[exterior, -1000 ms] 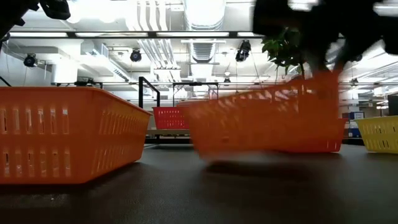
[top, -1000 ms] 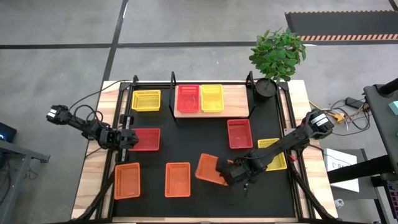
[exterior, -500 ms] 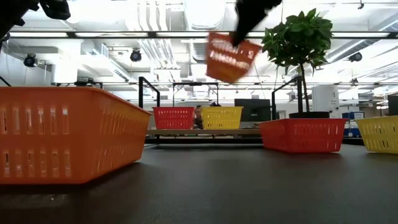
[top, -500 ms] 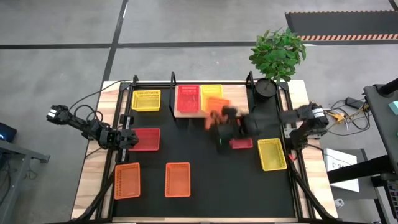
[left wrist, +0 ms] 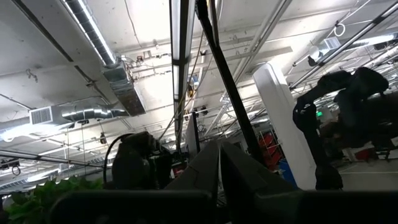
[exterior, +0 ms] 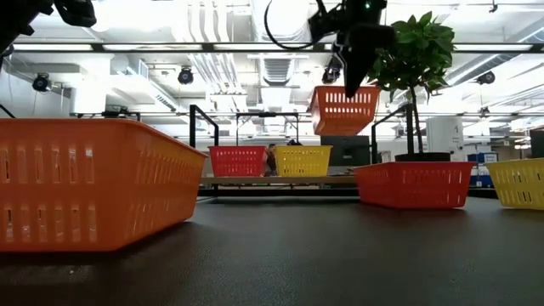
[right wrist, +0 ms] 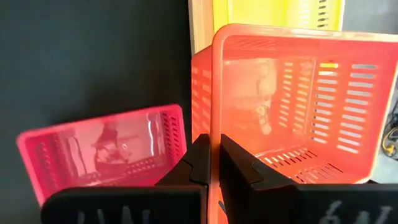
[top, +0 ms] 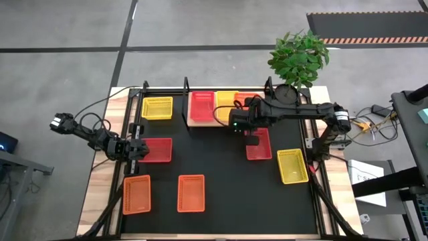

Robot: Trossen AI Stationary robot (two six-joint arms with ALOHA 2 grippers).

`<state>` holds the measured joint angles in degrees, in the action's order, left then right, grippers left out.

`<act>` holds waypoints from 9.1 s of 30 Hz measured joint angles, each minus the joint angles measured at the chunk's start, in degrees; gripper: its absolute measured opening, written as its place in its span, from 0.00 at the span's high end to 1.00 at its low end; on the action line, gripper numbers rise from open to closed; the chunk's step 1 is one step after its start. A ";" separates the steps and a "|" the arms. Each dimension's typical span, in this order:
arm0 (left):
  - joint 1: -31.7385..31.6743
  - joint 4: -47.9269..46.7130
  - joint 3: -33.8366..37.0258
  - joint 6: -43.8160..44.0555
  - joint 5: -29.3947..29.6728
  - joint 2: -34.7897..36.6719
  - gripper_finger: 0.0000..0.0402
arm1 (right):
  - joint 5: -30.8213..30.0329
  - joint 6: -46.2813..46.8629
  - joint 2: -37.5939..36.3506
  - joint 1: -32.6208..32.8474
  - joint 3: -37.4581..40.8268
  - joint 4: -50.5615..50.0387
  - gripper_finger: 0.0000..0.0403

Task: Stack baskets on shelf by color
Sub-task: Put the right orange bin on the shelf, then stack the right red bin on top of the red bin on the shelf

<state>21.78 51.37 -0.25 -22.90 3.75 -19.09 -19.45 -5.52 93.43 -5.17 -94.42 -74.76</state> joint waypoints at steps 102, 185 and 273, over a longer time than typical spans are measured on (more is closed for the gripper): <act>-0.01 0.11 0.01 0.23 -0.02 0.00 1.00 | 13.91 13.40 -6.71 19.67 24.59 17.12 0.60; 0.96 -44.73 -59.62 34.54 22.73 -68.78 1.00 | 26.61 -4.50 -52.47 10.31 75.41 79.06 0.61; 1.58 -18.86 -26.95 2.75 22.49 -30.56 1.00 | 9.42 -11.04 17.68 -6.36 -8.47 39.73 0.98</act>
<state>23.35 32.51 -27.20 -20.14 26.24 -49.65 -10.03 -16.56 111.10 -11.53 -102.89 -35.03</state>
